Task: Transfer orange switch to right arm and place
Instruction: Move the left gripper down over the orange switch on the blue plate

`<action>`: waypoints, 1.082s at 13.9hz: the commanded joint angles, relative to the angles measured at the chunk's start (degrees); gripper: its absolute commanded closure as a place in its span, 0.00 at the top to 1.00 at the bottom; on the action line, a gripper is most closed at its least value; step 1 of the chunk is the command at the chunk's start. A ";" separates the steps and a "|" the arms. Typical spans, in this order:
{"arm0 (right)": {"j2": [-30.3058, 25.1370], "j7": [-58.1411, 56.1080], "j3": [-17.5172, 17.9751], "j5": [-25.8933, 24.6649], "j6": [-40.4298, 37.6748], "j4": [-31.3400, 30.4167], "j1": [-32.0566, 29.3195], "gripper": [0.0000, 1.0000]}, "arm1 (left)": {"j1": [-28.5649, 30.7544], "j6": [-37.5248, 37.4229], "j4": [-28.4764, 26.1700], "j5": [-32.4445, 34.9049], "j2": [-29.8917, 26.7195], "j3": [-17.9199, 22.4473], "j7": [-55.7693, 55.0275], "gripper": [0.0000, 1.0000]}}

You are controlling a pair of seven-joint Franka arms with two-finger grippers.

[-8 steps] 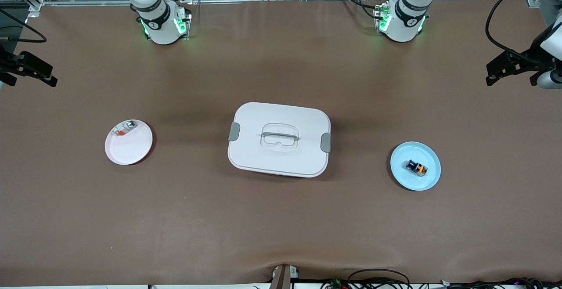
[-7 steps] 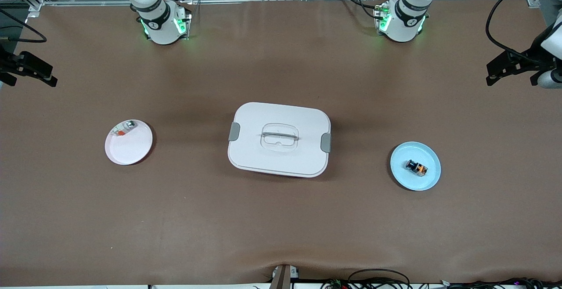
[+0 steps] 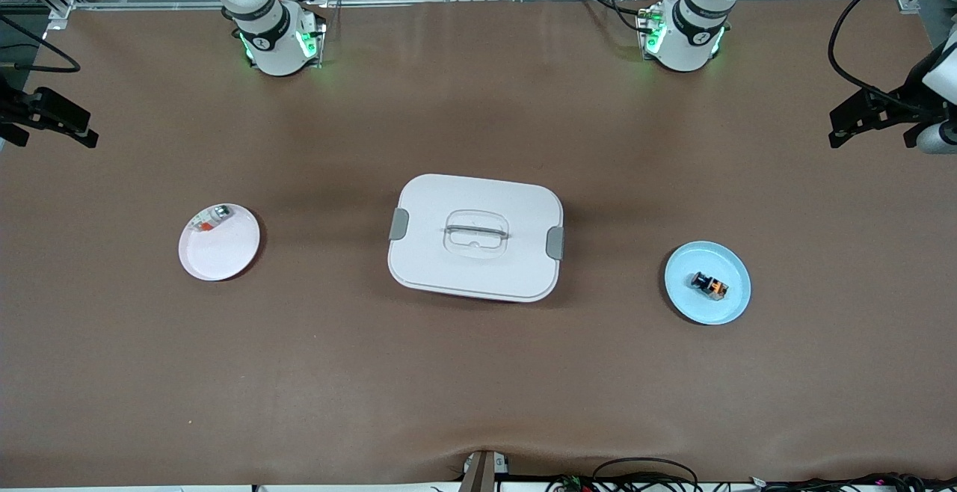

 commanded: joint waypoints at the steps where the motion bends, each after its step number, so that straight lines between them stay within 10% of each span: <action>1: 0.63 0.05 0.65 -0.03 -0.66 1.43 -0.61 1.00 | 0.40 0.70 -0.68 0.05 2.05 -0.10 1.19 1.00; 7: 0.63 0.05 0.65 -0.03 -0.57 1.43 -0.61 1.00 | 0.32 17.82 -14.74 0.40 4.77 -0.10 1.63 1.00; 15: 0.63 0.05 0.65 -0.03 -0.57 1.43 -0.61 1.00 | 1.02 33.92 -16.34 0.58 17.95 -0.10 19.72 1.00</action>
